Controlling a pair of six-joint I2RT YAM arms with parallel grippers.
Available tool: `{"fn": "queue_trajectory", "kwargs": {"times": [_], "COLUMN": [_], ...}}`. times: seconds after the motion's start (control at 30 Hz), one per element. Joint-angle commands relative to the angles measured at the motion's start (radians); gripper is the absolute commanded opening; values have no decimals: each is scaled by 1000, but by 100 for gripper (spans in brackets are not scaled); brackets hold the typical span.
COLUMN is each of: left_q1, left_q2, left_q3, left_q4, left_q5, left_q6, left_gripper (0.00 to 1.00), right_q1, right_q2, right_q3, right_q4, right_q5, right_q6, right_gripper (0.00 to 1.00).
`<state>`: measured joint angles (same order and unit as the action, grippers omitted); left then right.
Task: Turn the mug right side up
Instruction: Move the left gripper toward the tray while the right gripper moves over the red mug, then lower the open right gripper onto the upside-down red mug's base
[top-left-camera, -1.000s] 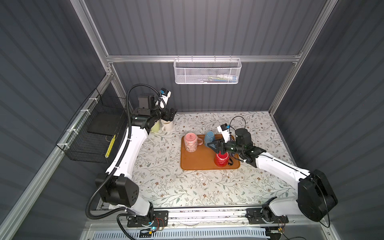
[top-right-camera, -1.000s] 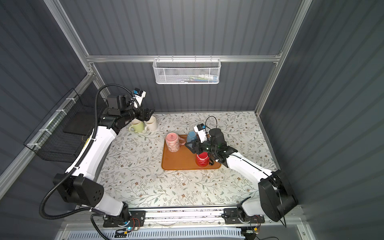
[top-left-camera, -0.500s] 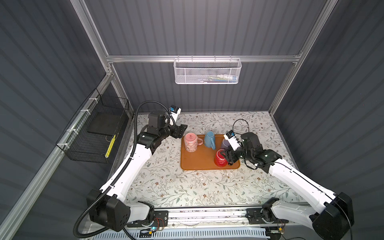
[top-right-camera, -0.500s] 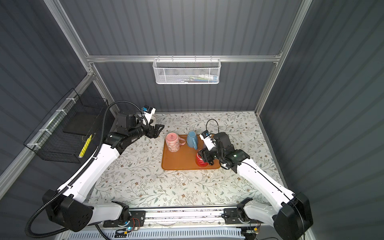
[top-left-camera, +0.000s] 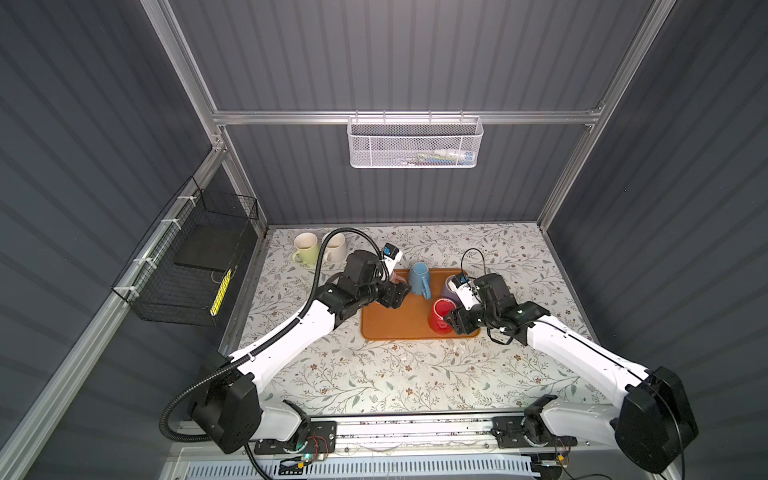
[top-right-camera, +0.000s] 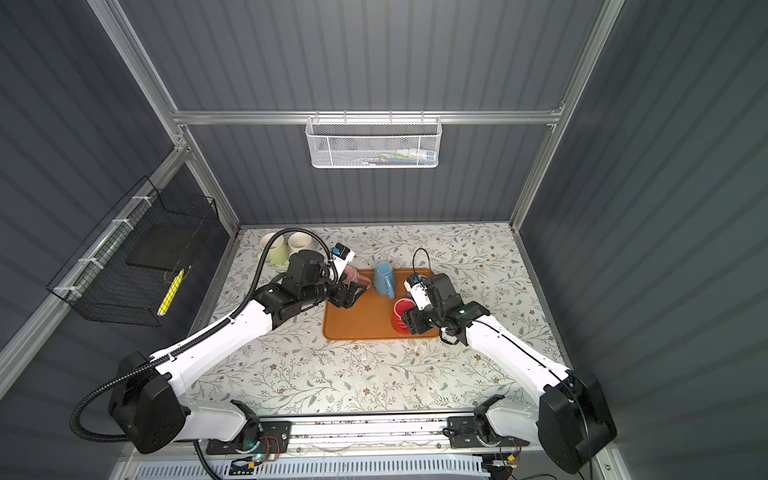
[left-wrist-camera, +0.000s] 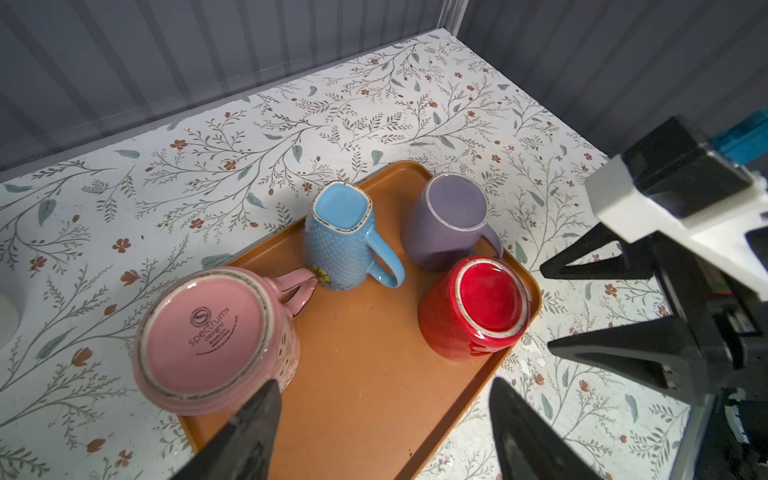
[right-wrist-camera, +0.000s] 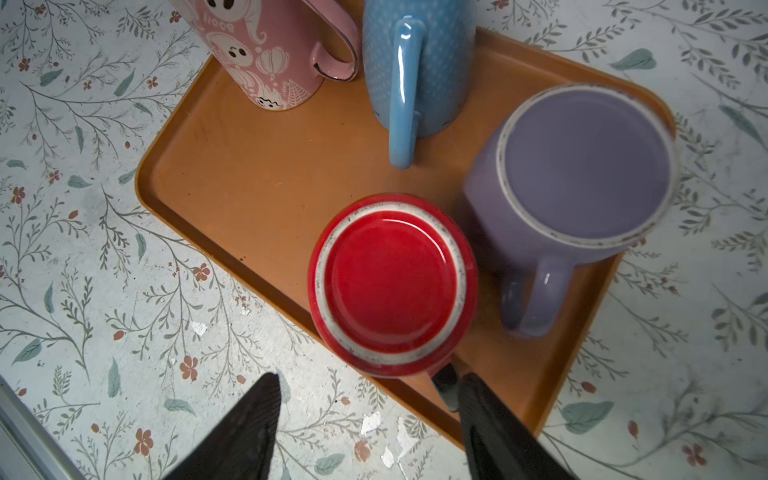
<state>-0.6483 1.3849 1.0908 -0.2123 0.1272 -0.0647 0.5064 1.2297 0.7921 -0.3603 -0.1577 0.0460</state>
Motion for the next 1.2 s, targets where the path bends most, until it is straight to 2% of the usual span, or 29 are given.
{"fn": "queue_trajectory", "kwargs": {"times": [0.0, 0.37, 0.9, 1.17], "left_q1": [3, 1, -3, -5], "left_q2": [-8, 17, 20, 23], "left_q3": [2, 9, 22, 27], "left_q4": [-12, 8, -16, -17], "left_q5": [-24, 3, 1, 2], "left_q6": [-4, -27, -21, -18], "left_gripper": [78, 78, 77, 77], "right_q1": [-6, -36, -45, -32], "right_q2": [12, 49, 117, 123], "right_q3": [-24, -24, -22, -21], "right_q4": [26, 61, 135, 176], "right_q5": [-19, 1, -138, -238], "right_q6": [37, 75, 106, 173], "right_gripper": [70, 75, 79, 79]}}
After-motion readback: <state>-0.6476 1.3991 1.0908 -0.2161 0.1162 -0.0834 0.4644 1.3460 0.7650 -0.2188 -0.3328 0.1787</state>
